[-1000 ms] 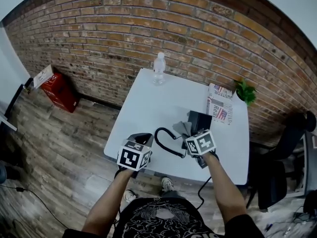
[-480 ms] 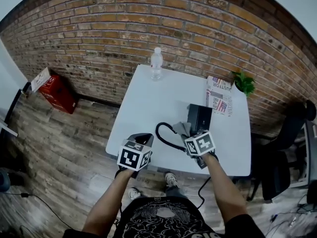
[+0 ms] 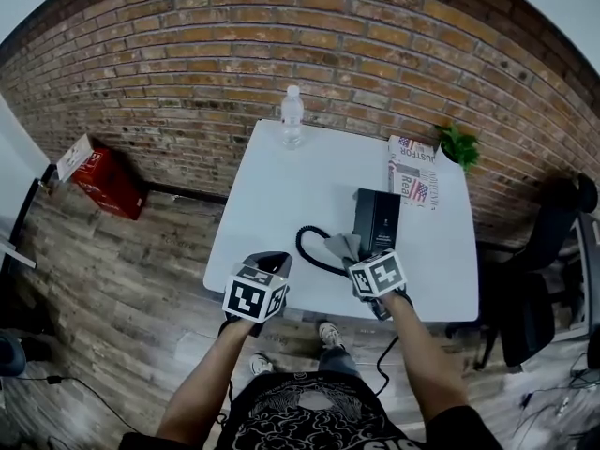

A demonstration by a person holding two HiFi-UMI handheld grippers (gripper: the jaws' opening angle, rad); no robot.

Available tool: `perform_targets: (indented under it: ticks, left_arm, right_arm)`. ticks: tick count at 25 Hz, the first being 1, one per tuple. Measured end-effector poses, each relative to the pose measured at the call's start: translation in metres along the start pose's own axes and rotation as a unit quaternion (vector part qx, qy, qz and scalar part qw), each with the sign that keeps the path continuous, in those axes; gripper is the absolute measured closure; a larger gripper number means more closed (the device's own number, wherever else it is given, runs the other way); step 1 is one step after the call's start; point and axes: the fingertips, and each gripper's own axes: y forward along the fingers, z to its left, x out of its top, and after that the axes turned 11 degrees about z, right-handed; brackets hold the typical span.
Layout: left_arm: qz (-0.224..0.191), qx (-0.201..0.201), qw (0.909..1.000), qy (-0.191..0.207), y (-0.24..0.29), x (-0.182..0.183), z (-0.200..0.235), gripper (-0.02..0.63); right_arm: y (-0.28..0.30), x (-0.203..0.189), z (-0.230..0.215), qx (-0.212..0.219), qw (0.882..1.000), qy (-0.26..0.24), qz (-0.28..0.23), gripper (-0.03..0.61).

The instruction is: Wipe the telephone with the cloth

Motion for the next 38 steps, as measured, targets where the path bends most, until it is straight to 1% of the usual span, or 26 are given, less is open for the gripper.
perform_targets:
  ticks: [6,11,15,22,25,28,30,34,38]
  left_arm:
    - [-0.003,-0.002,1.0000,0.009,0.002,0.008,-0.006,0.607]
    - [-0.023,0.006,0.9996,0.015,0.000,0.030,-0.008,0.607]
    - [-0.040,0.012,0.9990,0.018,-0.002,0.051,-0.010,0.607]
    - [-0.078,0.037,0.9960,0.024,-0.007,0.098,-0.009,0.607]
    - [-0.101,0.049,0.9934,0.026,-0.012,0.117,-0.010,0.607]
    - [-0.122,0.064,0.9897,0.040,-0.019,0.135,-0.013,0.607]
    - [-0.134,0.076,0.9869,0.047,-0.024,0.142,-0.014,0.607]
    - [-0.159,0.090,0.9822,0.045,-0.033,0.151,-0.013,0.607]
    - [-0.156,0.102,0.9814,0.045,-0.032,0.151,-0.007,0.607]
  right_arm:
    - [-0.015,0.001,-0.002,-0.003,1.000,-0.002,-0.016,0.568]
    - [-0.053,0.024,-0.018,-0.008,0.997,0.009,-0.072,0.568]
    - [-0.089,0.042,-0.034,-0.018,0.993,0.013,-0.118,0.568]
    - [-0.147,0.063,-0.064,-0.041,0.980,0.016,-0.192,0.568]
    - [-0.170,0.068,-0.073,-0.050,0.973,0.017,-0.223,0.568]
    - [-0.193,0.075,-0.079,-0.061,0.964,0.014,-0.257,0.568]
    - [-0.206,0.079,-0.082,-0.066,0.958,0.009,-0.278,0.568]
    - [-0.223,0.083,-0.086,-0.074,0.950,-0.004,-0.303,0.568]
    - [-0.227,0.084,-0.092,-0.079,0.946,-0.003,-0.315,0.568]
